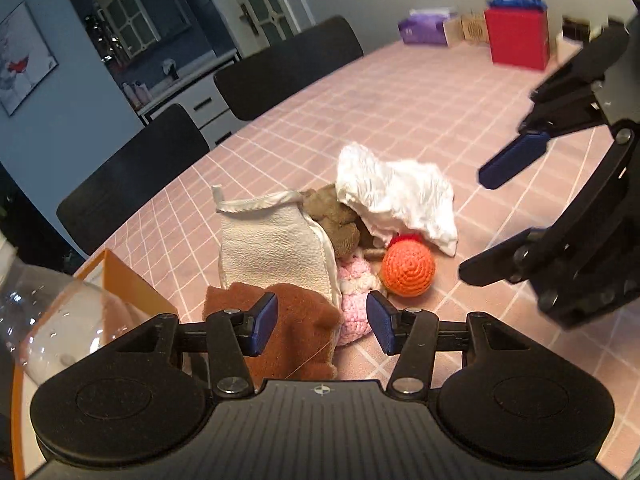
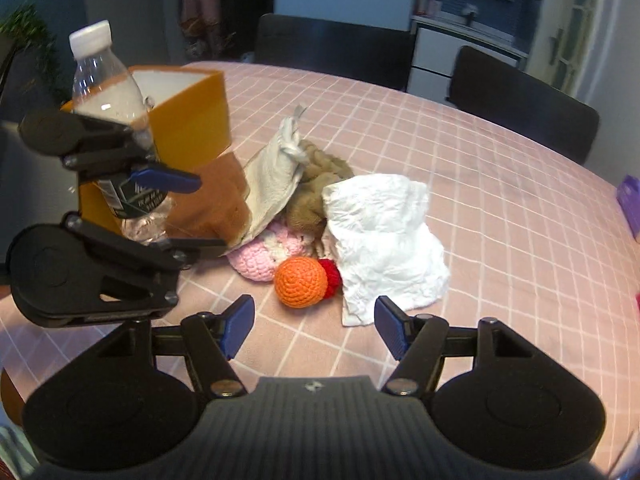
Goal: Organize soft objects
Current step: 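Lift both open tools out of the box back toward the remaining items, then grasp the brown sponge with the left tool while the right tool grasps the orange crochet ball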
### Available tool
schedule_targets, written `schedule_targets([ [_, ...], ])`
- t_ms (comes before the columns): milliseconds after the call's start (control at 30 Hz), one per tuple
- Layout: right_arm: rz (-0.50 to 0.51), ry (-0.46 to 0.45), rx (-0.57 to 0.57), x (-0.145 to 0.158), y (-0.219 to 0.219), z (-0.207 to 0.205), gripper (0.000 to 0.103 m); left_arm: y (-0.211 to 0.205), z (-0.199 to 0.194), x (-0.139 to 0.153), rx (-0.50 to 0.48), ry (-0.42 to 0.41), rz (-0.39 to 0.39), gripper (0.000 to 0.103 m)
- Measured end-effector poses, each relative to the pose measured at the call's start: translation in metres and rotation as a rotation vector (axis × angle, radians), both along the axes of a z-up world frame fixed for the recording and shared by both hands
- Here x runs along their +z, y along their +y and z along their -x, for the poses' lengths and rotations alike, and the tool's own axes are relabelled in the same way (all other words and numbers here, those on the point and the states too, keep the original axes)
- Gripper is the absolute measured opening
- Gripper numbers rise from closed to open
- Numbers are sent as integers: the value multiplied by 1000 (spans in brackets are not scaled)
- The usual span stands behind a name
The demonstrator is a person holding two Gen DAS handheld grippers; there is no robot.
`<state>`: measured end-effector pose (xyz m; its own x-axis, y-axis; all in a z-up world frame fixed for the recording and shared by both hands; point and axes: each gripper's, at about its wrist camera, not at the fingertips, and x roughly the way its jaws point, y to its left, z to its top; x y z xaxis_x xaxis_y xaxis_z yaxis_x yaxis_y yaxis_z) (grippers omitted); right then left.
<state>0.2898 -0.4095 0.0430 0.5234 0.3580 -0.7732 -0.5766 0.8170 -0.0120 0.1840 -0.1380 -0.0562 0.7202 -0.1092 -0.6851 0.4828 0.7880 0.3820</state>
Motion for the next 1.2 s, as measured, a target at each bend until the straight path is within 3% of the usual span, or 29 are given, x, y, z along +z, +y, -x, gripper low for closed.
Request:
schedule_targets([
  [300,74,-90,221,-25,22,-16,53,-10,-21,-10,16,59,-86,61],
  [533,107,-102,252,-36,34,-26,47,-12,-31,-13,47,95,-114,58],
  [633,102,-106,240,-38,32,-25,41,-13,-29,-15,39,86,-124,45],
  [900,108,-99,233,-29,27,-14,41,-10,-17,-5,17,35,-78,24],
  [1200,90,-81,186,-4,12,5,41,-3,30,44,-100,-127,57,21],
])
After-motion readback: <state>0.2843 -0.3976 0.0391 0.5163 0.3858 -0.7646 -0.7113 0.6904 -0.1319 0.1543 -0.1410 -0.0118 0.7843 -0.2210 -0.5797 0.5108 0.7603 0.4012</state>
